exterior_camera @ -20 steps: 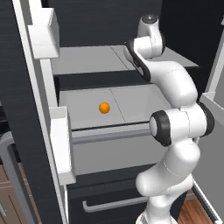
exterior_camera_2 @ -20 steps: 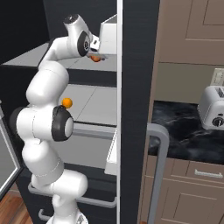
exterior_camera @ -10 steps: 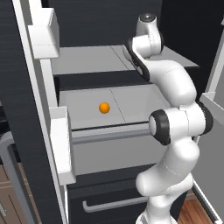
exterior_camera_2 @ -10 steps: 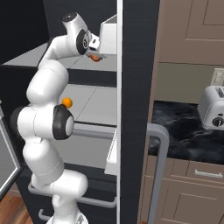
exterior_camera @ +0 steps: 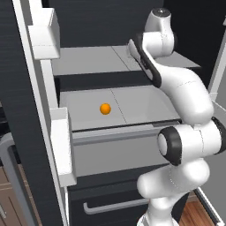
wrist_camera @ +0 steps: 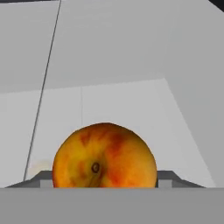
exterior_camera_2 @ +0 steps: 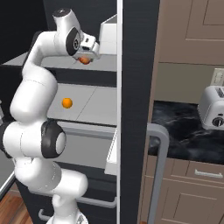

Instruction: Retrieve the peach and orange from the fridge and place them into the bowl on the dining table.

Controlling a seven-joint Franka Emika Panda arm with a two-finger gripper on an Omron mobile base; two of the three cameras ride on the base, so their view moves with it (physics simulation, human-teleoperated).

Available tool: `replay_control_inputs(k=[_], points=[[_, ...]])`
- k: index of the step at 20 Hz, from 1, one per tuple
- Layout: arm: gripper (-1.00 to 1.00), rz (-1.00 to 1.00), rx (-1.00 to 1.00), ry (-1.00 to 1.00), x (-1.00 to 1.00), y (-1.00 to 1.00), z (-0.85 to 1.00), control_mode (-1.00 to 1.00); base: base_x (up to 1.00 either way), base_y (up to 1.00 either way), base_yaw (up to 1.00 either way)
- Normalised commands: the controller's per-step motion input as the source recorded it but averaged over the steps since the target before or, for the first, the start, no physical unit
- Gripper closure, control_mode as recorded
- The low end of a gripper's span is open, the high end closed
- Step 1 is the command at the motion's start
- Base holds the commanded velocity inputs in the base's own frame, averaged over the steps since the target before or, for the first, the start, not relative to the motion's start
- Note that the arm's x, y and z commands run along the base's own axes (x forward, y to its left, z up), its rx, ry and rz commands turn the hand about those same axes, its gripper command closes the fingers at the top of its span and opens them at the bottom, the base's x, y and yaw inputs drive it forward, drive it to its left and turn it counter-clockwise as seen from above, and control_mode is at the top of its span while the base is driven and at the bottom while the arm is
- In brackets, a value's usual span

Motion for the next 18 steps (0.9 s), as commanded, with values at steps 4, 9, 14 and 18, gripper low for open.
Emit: replay_control_inputs(k=[4,9,14,18], points=[[1.00,0.33,0.00,-0.04,-1.00,0.09,-0.06,-1.00,0.00,0.00,0.00],[1.00,0.30,-0.02,-0.07,-1.00,0.25,-0.02,-1.00,0.00,0.00,0.00],[1.00,0.28,-0.08,-0.11,-1.00,0.37,0.00,-1.00,0.00,0.00,0.00],[1.00,0.26,-0.10,-0.17,-0.99,0.21,0.01,-1.00,0.00,0.00,0.00]])
